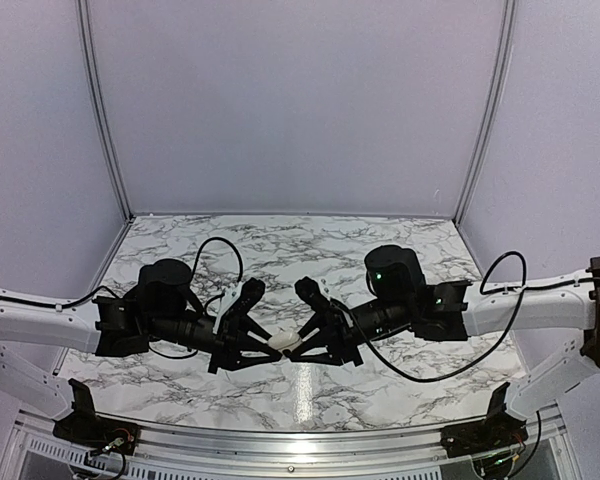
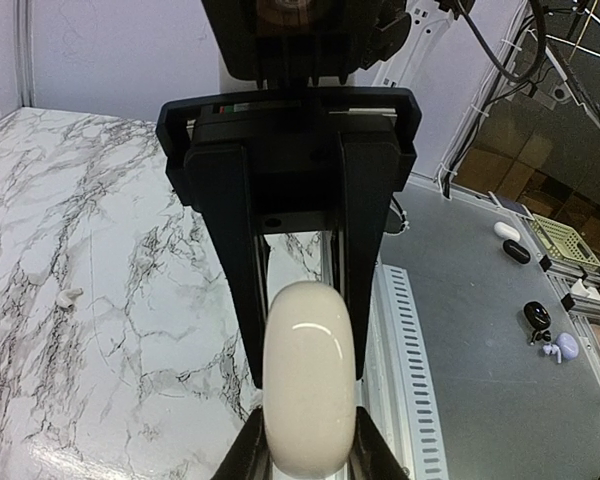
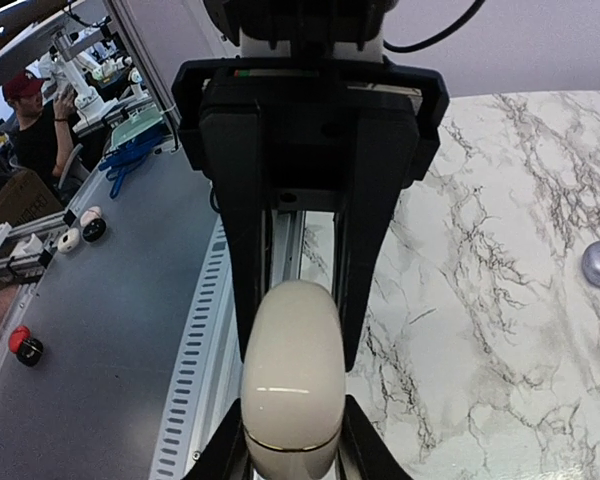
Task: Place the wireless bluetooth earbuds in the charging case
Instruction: Pass from the right arm to the left, then pass from the left arm to the right
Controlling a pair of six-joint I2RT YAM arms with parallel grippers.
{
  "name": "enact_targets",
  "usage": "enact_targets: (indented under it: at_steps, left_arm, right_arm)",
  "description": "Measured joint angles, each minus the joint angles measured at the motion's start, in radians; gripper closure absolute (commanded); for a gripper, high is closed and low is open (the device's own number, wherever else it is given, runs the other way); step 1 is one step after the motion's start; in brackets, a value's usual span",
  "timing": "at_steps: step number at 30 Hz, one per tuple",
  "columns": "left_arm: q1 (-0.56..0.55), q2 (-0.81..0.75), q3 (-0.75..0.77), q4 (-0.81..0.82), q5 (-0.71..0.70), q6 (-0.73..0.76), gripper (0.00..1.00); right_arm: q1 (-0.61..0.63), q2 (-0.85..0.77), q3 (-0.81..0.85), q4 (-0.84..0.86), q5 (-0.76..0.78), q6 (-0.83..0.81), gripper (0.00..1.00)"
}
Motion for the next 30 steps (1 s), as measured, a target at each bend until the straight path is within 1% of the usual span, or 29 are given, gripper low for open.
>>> enact_targets:
  at_steps: [2,4,5,6,7,9,10,13,14,16,18,24,30]
  left_arm:
    - [0.0,0.0,0.0,0.0,-0.002,-0.001,0.92]
    - [0.0,0.0,0.0,0.0,-0.006,-0.004,0.92]
    - [0.0,0.0,0.0,0.0,-0.007,-0.004,0.91]
    - [0.0,0.0,0.0,0.0,-0.007,-0.004,0.88]
    - [0.0,0.0,0.0,0.0,-0.007,-0.004,0.84]
    - [0.0,0.0,0.0,0.0,-0.007,-0.004,0.67]
    - [0.0,0.0,0.0,0.0,-0.007,-0.005,0.6]
    - [0.0,0.0,0.001,0.001,-0.019,-0.01,0.48]
    - [0.0,0.0,0.002,0.001,-0.024,-0.013,0.46]
    - [0.0,0.0,0.003,0.001,-0.034,-0.014,0.44]
    - [0.0,0.0,0.004,0.001,-0.042,-0.019,0.45]
    - [0.002,-0.02,0.005,0.001,-0.078,-0.024,0.47]
    - [0.017,-0.041,0.005,0.001,-0.086,-0.038,0.49]
  right_arm:
    - [0.0,0.0,0.0,0.0,0.0,0.003,0.82]
    - [0.0,0.0,0.0,0.002,0.0,0.005,0.8]
    - [-0.001,0.0,0.0,0.003,0.0,0.005,0.8]
    - [0.0,0.0,0.0,0.002,0.0,0.005,0.82]
    - [-0.001,0.0,0.0,0.002,0.0,0.005,0.85]
    - [-0.001,0.0,0.0,0.002,0.0,0.005,0.9]
    - [-0.001,0.0,0.0,0.003,0.0,0.005,0.92]
    - [-0.001,0.0,0.0,0.003,-0.004,0.005,0.95]
    - [-0.001,0.0,0.0,0.002,-0.004,0.005,0.96]
    - [-0.001,0.0,0.0,0.002,-0.004,0.003,0.98]
    - [-0.001,0.0,0.0,0.002,-0.004,-0.002,1.0]
    - [0.0,0.0,0.0,-0.017,-0.003,-0.031,1.0]
    - [0.003,-0.005,0.0,-0.027,0.002,-0.056,1.0]
